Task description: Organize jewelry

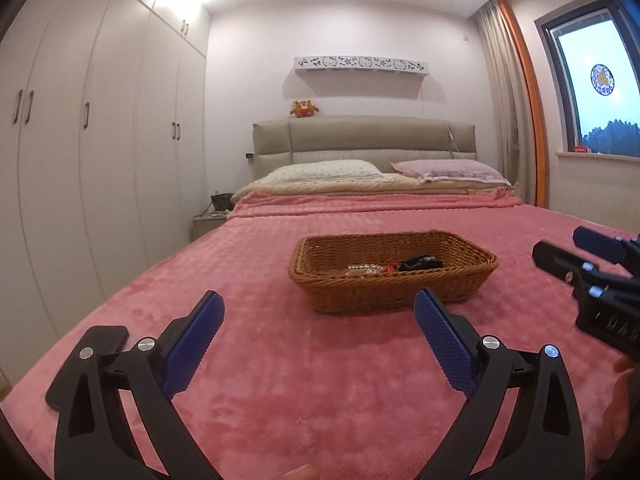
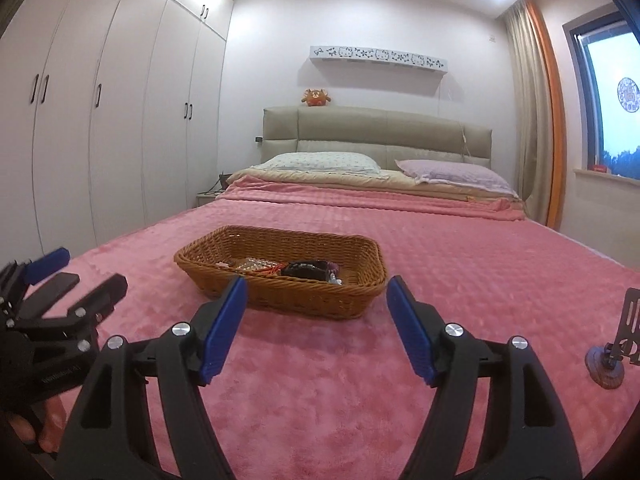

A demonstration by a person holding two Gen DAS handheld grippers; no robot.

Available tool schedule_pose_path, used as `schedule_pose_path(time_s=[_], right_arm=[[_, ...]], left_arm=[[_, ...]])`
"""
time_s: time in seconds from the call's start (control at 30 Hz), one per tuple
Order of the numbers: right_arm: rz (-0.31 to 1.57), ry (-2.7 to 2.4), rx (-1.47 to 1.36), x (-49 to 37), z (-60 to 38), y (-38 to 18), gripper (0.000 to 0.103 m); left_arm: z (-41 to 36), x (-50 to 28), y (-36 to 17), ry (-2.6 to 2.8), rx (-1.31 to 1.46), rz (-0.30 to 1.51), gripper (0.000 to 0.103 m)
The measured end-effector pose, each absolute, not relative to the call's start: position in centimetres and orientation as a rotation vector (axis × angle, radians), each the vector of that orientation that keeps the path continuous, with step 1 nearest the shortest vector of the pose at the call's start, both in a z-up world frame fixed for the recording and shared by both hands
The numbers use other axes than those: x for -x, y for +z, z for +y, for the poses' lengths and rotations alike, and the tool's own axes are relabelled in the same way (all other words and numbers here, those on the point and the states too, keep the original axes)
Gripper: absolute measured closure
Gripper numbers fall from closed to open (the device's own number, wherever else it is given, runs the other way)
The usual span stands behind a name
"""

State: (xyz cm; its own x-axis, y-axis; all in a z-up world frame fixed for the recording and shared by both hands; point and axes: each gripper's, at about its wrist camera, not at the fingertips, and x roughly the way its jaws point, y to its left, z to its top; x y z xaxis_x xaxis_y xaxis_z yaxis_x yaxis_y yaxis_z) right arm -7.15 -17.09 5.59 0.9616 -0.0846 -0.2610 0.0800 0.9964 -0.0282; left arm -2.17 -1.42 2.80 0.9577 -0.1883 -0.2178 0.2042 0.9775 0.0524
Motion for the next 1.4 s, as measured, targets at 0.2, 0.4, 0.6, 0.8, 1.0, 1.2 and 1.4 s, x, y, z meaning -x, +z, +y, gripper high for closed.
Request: schedule_pose_path(time_s=[0.2, 0.4, 0.6, 0.8, 1.0, 1.2, 1.4], right_arm=[[0.263, -0.102, 0.02, 7.2, -16.8, 4.6, 0.03], [0.291, -0.122, 0.011, 6.8, -16.9, 4.0, 0.03], [0.326, -0.13, 0.012, 6.1, -16.9, 3.6, 0.03], [0.352, -0.12, 0.001, 5.7, -17.0, 3.3, 0.03], [0.373, -0.111, 0.022, 5.4, -16.5, 3.1, 0.029], [0.381, -0.108, 0.018, 5.3, -16.7, 3.0, 0.029], [0.378, -0.109, 0.03, 5.4, -16.6, 3.0, 0.029]], left_arm=[[-1.3, 2.7, 2.1, -0.191, -0.07, 0.21, 0.008], [-1.8, 2.9, 2.0, -0.186, -0.091, 0.204, 0.008], [-1.4, 2.2, 1.8, -0.183, -0.06, 0.25, 0.008], [-0.7, 1.4, 1.6, -0.188, -0.028, 0.29, 0.008], [-0.4, 1.0, 1.4, -0.192, -0.009, 0.312, 0.008], [-0.3, 0.7, 1.3, -0.194, -0.008, 0.319, 0.007], [-0.3, 0.5, 1.2, -0.202, -0.009, 0.324, 0.007]])
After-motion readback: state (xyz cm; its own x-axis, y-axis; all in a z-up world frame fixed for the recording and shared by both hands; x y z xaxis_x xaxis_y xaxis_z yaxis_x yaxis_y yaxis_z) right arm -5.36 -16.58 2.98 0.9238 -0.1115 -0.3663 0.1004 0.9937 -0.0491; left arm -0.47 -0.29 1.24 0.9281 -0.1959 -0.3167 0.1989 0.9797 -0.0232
